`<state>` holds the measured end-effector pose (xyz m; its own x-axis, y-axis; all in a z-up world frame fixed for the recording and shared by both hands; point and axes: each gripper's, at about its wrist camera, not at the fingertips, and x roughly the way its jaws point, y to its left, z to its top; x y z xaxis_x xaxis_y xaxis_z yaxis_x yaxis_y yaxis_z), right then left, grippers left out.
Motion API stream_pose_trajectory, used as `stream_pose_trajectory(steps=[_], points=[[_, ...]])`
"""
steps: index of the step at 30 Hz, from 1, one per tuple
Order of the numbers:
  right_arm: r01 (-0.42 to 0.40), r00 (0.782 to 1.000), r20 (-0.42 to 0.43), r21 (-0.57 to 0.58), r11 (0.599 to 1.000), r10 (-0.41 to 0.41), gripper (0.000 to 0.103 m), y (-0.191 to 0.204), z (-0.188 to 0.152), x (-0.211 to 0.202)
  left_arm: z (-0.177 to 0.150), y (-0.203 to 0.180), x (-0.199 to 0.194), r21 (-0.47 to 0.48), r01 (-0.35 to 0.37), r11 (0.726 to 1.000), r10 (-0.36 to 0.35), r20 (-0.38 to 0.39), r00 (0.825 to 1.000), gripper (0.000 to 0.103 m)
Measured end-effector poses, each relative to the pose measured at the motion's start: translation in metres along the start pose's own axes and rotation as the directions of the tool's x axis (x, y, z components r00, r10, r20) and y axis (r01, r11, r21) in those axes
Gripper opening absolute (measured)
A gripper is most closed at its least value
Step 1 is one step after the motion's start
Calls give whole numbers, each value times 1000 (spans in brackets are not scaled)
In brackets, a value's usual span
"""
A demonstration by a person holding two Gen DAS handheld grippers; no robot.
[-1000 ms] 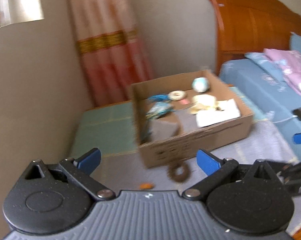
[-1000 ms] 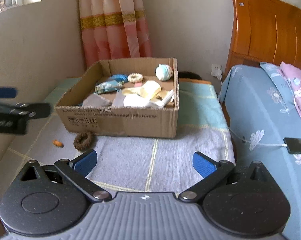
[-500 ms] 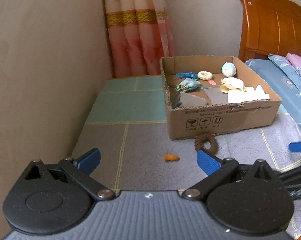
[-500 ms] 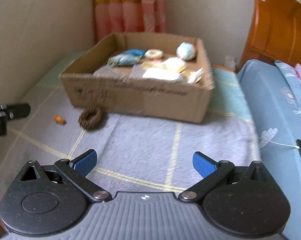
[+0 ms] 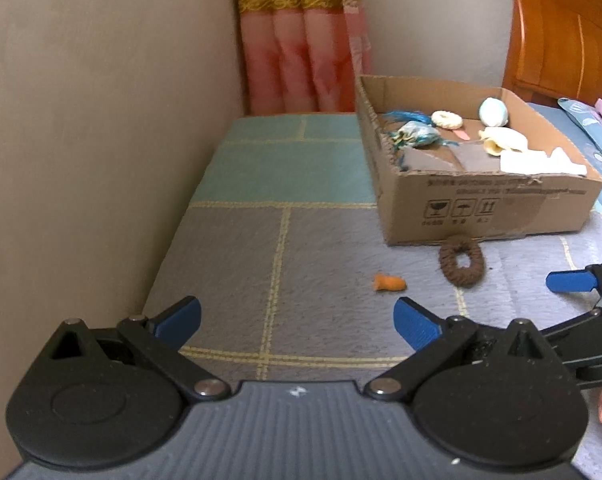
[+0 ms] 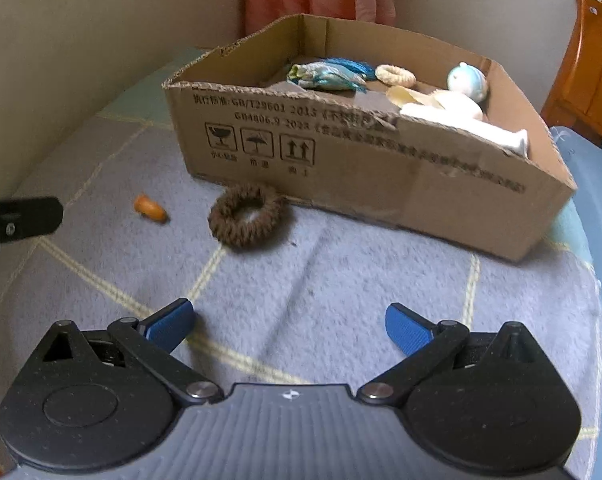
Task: Organize soft objects
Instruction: 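Move both tools back to the bed toward the orange piece and brown scrunchie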
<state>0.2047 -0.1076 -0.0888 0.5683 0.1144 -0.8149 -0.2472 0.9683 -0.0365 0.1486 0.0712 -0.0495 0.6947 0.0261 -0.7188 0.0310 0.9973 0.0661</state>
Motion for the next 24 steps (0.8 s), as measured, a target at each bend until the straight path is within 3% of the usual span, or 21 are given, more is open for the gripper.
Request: stream_pose_trajectory(steps=[9, 19, 24], points=[[20, 996, 81, 25, 999, -22, 103, 6, 3, 9, -2, 11, 10, -37, 8, 999, -9, -22, 1000, 102], [71, 992, 95, 73, 995, -77, 103, 12, 35, 32, -1, 13, 11, -38, 13, 999, -14, -24, 1000, 102], [106, 989, 92, 124, 987, -117, 103, -3, 26, 25, -2, 6, 16, -25, 38, 999, -39, -35, 999, 102]])
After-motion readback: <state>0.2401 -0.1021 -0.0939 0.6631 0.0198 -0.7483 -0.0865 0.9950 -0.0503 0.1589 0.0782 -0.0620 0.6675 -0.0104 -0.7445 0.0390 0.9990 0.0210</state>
